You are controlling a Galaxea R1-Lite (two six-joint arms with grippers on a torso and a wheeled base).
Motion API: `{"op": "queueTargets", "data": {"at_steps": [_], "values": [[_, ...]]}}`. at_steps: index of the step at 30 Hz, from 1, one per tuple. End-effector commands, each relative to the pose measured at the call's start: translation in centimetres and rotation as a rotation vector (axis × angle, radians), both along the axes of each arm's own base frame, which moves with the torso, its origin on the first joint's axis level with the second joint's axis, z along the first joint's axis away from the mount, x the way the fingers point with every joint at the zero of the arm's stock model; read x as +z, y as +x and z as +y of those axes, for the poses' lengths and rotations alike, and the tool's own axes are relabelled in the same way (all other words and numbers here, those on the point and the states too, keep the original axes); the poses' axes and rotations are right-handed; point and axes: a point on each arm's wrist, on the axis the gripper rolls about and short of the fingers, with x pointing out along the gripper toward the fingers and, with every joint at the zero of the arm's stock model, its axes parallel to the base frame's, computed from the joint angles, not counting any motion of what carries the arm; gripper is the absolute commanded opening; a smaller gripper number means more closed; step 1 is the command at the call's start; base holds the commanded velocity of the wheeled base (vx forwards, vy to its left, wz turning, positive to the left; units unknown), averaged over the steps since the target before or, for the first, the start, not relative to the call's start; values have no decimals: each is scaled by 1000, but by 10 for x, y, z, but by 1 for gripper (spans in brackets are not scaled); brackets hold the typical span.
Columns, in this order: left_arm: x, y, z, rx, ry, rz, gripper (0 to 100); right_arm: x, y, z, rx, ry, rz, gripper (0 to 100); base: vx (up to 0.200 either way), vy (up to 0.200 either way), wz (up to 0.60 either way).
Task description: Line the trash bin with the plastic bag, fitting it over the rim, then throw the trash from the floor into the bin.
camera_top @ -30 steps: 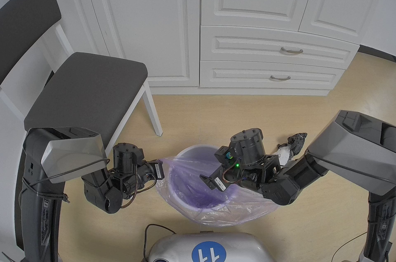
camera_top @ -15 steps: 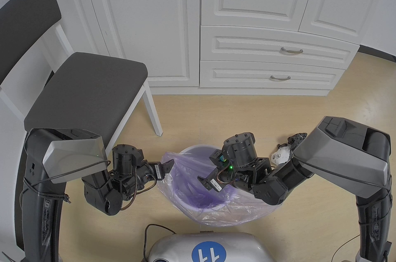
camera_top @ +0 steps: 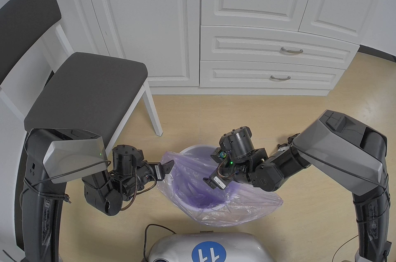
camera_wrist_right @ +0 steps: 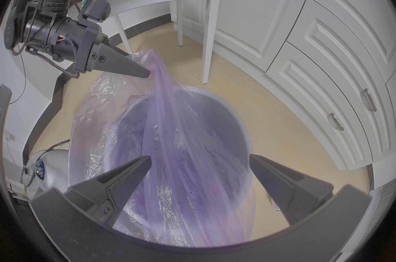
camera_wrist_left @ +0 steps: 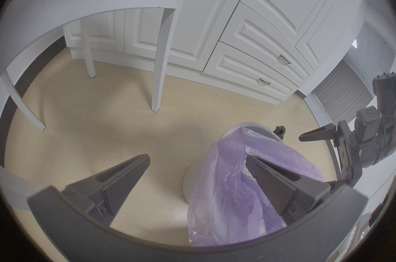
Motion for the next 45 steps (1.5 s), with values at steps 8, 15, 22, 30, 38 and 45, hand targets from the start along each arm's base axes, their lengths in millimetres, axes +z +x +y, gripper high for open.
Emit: {"op": "queueTargets", "data": {"at_steps": [8, 15, 22, 30, 38, 45], "values": [[-3, -1, 0, -5, 7, 6, 100, 16, 31, 12, 35, -39, 62, 0, 0, 0, 0], [-3, 0, 1, -4, 7, 5, 100, 20, 39, 17, 40, -52, 55, 0, 0, 0, 0], [-2, 0, 1, -3, 5, 3, 100, 42, 48, 14, 26, -14, -4, 0, 0, 0, 0], [2, 2, 0, -1, -10, -36, 100, 55, 75, 5, -10, 23, -84, 0, 0, 0, 0], [7, 5, -1, 1, -35, -87, 100, 57, 93, 4, -41, 51, -133, 0, 0, 0, 0], [4, 9, -4, 1, -69, -133, 100, 38, 106, 0, -65, 48, -126, 0, 0, 0, 0]]}}
